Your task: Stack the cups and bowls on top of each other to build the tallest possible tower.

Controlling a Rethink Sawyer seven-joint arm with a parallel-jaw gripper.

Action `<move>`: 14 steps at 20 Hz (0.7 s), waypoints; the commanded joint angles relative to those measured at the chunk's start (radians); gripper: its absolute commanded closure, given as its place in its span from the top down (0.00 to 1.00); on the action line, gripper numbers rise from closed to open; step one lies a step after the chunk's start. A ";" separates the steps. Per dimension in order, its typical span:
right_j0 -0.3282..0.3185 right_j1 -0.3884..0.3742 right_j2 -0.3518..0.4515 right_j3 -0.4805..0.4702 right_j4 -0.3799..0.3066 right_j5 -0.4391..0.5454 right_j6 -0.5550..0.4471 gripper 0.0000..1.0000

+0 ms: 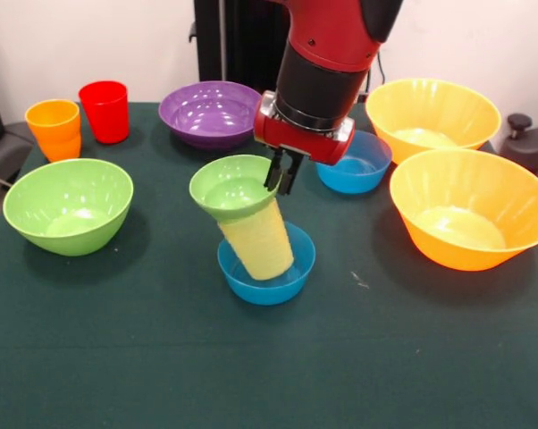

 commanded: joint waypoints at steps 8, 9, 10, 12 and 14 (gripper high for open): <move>-0.020 -0.020 0.098 0.080 0.151 0.000 0.121 0.00; -0.020 -0.025 0.096 0.076 0.158 0.011 0.117 0.00; -0.029 -0.035 0.104 0.079 0.171 0.015 0.110 0.00; -0.018 -0.045 0.096 0.071 0.182 0.052 0.104 0.00; -0.012 -0.056 0.091 0.074 0.191 0.066 0.100 0.00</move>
